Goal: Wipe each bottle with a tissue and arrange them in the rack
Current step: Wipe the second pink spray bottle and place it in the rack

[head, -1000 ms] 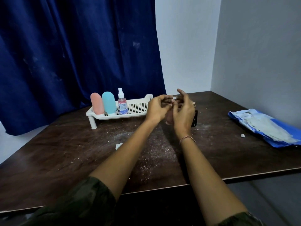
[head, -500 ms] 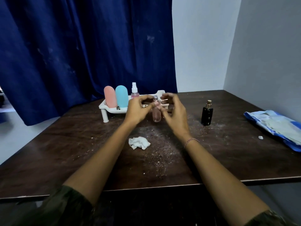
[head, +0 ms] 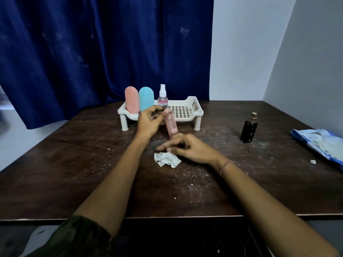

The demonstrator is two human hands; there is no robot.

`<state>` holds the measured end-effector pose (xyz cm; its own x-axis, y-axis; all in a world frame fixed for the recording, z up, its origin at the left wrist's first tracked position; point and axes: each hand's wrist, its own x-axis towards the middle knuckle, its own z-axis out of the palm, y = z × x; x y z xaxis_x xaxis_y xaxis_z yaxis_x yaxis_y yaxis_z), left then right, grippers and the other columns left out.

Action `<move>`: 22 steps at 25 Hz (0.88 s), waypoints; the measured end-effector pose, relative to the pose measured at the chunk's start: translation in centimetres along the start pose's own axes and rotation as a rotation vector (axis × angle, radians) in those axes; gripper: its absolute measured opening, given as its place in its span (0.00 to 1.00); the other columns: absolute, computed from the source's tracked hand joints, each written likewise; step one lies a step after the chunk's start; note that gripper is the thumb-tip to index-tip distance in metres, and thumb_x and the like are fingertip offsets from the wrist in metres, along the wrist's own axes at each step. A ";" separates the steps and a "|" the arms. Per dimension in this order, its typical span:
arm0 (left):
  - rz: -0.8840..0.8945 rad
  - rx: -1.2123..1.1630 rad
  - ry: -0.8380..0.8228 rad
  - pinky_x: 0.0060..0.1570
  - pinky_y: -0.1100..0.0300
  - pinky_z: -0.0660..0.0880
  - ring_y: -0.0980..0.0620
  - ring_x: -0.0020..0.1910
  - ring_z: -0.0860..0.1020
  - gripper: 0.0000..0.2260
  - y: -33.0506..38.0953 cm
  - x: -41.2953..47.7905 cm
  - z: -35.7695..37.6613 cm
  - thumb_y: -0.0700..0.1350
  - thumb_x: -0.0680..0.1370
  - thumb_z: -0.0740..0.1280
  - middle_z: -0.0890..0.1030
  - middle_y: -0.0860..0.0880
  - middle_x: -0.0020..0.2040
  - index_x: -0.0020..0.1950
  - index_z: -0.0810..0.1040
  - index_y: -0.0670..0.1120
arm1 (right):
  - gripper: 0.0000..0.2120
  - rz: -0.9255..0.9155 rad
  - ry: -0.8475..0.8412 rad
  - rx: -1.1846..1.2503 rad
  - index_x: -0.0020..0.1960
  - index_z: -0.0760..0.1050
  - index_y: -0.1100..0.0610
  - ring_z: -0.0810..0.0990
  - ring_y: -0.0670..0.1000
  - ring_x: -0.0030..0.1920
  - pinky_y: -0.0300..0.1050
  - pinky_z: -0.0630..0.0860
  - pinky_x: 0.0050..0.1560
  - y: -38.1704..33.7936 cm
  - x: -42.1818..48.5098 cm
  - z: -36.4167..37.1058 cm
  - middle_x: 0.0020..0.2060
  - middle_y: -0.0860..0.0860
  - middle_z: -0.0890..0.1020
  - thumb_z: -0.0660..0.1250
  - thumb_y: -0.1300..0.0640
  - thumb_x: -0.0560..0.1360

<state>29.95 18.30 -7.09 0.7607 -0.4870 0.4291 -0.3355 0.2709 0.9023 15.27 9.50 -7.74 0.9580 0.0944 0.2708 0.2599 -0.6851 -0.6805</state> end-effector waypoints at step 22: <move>-0.046 0.001 -0.178 0.44 0.54 0.77 0.52 0.45 0.79 0.09 1.7 -1.0 0.4 0.39 0.74 0.70 0.80 0.52 0.41 0.54 0.79 0.44 | 0.16 0.126 0.905 0.077 0.48 0.79 0.50 0.77 0.35 0.44 0.39 0.78 0.48 0.4 -0.3 -2.5 0.43 0.37 0.79 0.74 0.67 0.66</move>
<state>28.39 18.95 -5.95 0.6650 -0.6380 0.3882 -0.3035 0.2441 0.9210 14.78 7.42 -6.42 0.5274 -0.6019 0.5997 0.1982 -0.5992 -0.7757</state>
